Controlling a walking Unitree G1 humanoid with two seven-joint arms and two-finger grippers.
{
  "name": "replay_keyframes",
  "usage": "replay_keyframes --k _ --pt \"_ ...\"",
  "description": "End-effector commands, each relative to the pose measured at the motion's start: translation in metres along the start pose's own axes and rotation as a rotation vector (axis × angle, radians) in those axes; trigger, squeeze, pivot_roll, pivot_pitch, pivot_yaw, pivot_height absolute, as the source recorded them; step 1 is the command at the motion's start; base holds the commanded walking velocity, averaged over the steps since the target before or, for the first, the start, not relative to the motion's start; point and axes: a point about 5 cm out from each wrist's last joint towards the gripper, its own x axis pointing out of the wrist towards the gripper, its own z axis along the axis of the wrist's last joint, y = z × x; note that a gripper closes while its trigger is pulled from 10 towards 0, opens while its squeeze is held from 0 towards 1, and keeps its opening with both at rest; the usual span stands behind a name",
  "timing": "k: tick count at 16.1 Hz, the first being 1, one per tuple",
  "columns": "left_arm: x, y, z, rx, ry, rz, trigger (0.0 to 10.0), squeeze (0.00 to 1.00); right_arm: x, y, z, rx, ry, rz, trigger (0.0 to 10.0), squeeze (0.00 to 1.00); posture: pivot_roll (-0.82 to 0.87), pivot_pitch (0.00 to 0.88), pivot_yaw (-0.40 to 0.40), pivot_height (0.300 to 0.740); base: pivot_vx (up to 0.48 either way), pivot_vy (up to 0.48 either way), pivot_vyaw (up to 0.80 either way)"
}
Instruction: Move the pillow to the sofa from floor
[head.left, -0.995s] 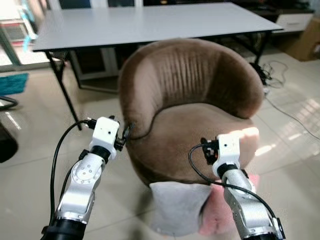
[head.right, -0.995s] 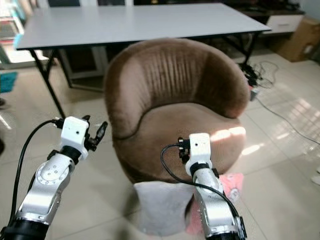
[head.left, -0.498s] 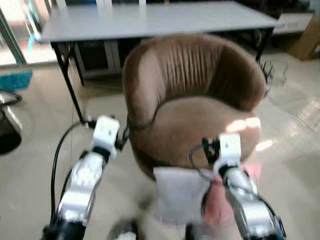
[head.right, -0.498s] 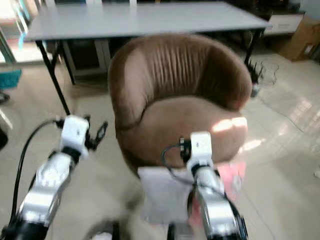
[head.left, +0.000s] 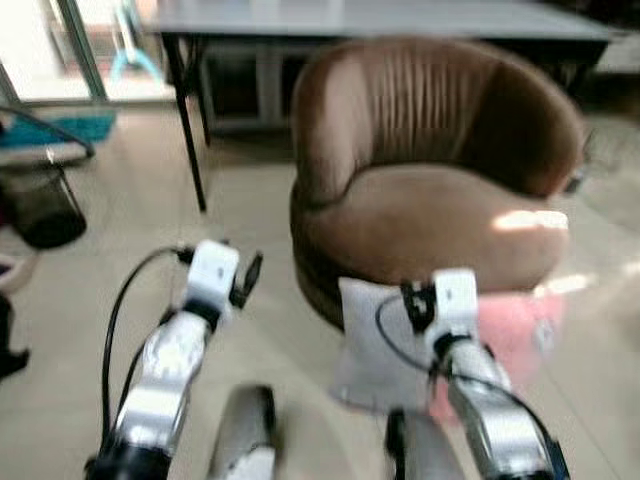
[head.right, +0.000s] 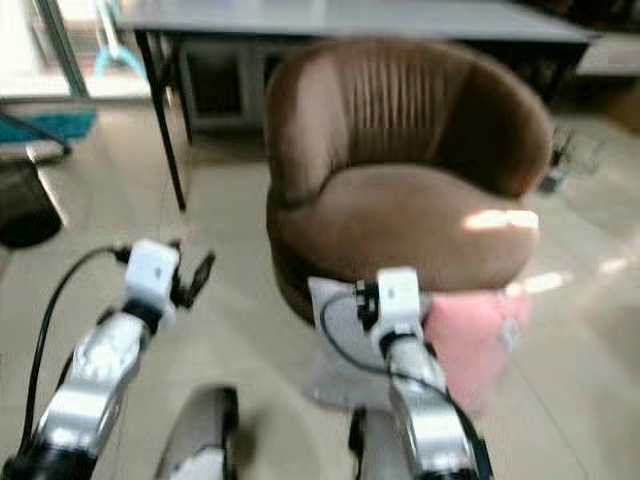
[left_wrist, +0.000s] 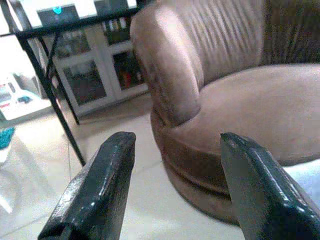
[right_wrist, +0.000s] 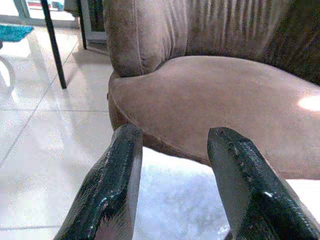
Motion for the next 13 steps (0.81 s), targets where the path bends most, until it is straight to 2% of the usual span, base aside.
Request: replay_keyframes --k 1,9,13 --pt "-0.0011 0.0009 0.0000 -0.006 0.001 0.010 10.0 0.00 0.0015 -0.0035 0.0047 -0.006 -0.013 -0.007 10.0 0.00 -0.02 0.000 -0.009 0.585 0.270 0.000 0.00" --pt "-0.0010 0.0012 -0.0014 -0.014 0.006 0.013 10.0 0.00 0.0023 -0.0039 0.0034 -0.010 -0.006 -0.007 10.0 0.00 -0.02 0.000 -0.011 0.585 0.309 0.000 0.00" --pt "-0.0004 0.0008 -0.0016 -0.014 0.004 0.012 10.0 0.00 0.0032 -0.0037 0.0026 -0.015 -0.004 -0.002 10.0 0.00 -0.02 0.000 -0.013 0.585 0.311 0.000 -0.76"
